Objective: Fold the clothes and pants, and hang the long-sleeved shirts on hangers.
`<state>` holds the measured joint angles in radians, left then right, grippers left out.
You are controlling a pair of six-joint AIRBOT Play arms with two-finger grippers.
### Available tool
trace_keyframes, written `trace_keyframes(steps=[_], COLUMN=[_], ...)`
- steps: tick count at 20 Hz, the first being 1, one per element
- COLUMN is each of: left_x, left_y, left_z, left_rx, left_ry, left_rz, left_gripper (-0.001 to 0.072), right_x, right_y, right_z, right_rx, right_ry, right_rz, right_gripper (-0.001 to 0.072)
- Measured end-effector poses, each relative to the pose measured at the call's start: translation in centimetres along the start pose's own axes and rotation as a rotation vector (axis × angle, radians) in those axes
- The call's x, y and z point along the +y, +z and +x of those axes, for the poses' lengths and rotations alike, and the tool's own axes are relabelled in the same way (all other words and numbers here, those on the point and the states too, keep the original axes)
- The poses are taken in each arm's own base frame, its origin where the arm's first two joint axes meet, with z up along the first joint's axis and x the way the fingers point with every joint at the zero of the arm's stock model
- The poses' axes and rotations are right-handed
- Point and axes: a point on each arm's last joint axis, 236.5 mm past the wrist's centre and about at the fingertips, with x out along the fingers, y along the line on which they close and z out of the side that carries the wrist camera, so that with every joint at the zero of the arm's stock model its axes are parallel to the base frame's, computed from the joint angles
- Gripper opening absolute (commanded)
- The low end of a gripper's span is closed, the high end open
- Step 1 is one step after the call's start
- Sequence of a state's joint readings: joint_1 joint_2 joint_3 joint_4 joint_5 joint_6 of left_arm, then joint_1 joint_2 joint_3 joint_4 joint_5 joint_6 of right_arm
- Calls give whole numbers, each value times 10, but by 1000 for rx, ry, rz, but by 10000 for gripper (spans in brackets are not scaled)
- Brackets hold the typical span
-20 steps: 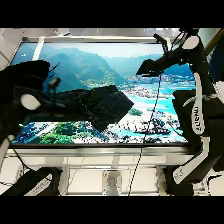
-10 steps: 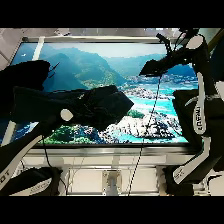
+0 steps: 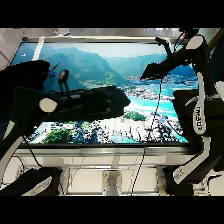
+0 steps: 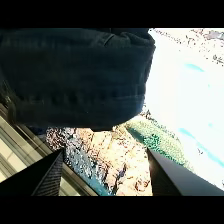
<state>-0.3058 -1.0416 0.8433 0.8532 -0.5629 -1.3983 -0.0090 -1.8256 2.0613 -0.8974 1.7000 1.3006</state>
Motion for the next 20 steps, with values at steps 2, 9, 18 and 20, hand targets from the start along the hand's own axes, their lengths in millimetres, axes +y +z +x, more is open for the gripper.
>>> trace_keyframes(steps=[2,9,18,20], left_x=[18,99,164,159], left_y=[17,1,-14,6], left_z=[-5,32,43,36], left_rx=[-32,100,209,178], left_ry=[54,256,460,474], left_rz=[37,175,265,268], left_gripper=[13,12,645,706], right_x=[5,13,-11,-13], right_y=[1,23,13,14], right_z=[4,19,40,43], right_rx=[5,-65,-27,-30], right_ry=[0,-40,-91,-91], right_rz=[-14,-61,-26,-30], right_gripper=[542,542,604,615])
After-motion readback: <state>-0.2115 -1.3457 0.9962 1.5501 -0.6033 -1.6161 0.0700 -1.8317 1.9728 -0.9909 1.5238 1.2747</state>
